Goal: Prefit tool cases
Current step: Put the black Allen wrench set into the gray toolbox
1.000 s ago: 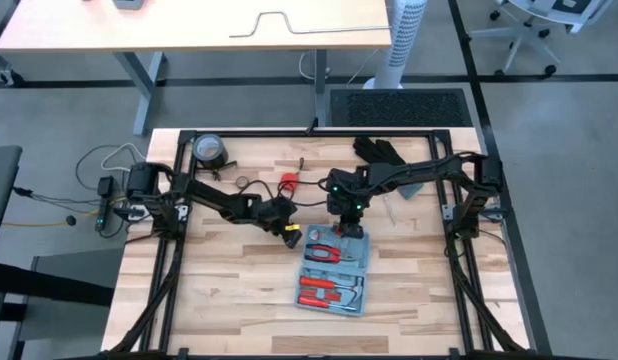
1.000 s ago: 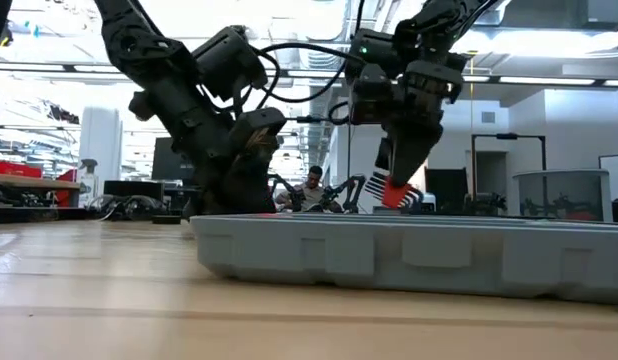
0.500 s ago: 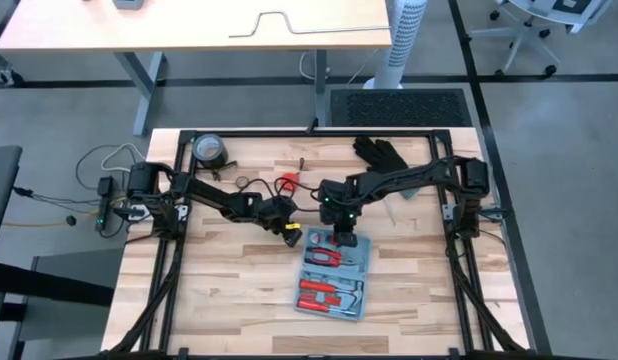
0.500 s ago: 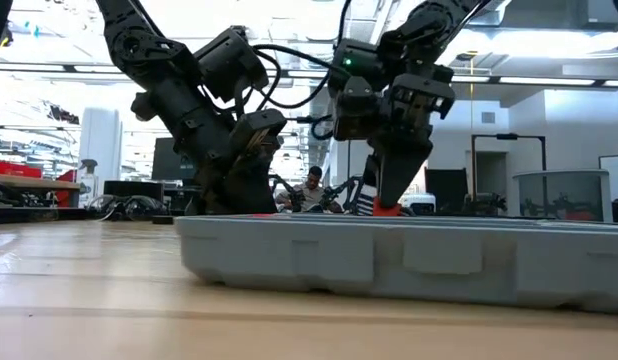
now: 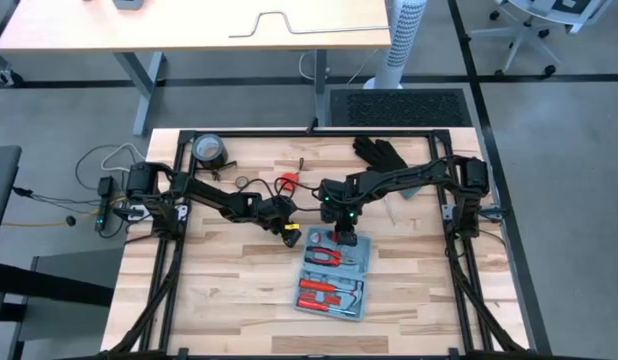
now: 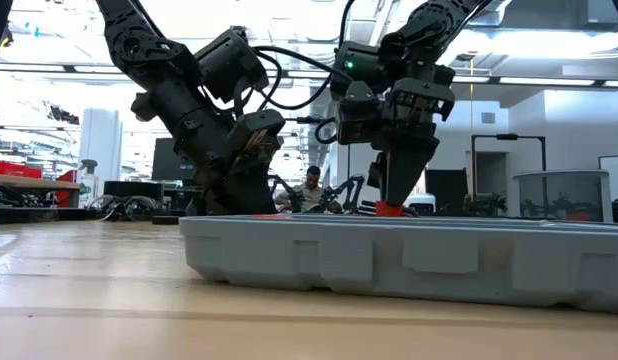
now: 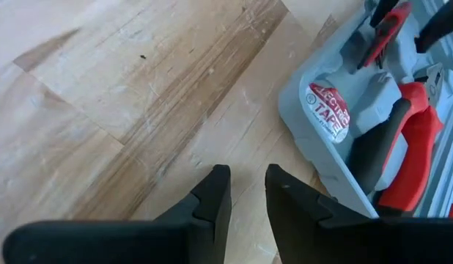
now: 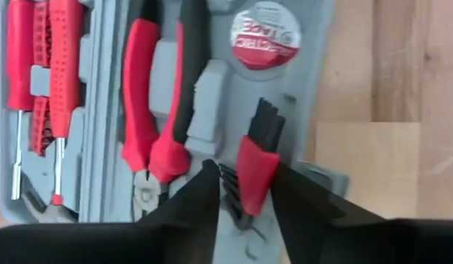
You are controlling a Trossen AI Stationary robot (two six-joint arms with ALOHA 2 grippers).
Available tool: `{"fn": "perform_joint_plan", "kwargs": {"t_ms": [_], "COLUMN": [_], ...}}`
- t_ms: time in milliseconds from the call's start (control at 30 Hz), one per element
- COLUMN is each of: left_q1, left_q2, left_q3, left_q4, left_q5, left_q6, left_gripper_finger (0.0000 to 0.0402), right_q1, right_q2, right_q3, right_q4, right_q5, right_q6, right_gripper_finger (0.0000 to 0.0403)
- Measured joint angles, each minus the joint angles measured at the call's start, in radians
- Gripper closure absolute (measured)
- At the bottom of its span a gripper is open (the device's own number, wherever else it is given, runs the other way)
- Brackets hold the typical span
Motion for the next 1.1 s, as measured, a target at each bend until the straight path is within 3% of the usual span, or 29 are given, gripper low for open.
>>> {"fn": "perform_joint_plan", "kwargs": {"t_ms": [233, 933, 1100], "left_q1": [0.000, 0.000, 0.000], "left_q2": [0.000, 0.000, 0.000], "left_q3": [0.000, 0.000, 0.000], "left_q4": [-0.001, -0.009, -0.011], "left_q5": [0.004, 0.010, 0.010], "left_q6": [0.006, 0.035, 0.046], "left_gripper_finger": [0.0320, 0.0320, 0.0320], "right_q1": [0.031, -0.045, -0.047], "right_q2": [0.001, -0.014, -0.051], "right_q3": [0.000, 0.000, -0.011], "right_q4": [0.024, -0.045, -0.062], "right_q5": [-0.034, 0.006, 0.076], "right_q6": [-0.015, 0.067, 0.073], "right_gripper_finger": [0.0240, 0.0246, 0.0246]}}
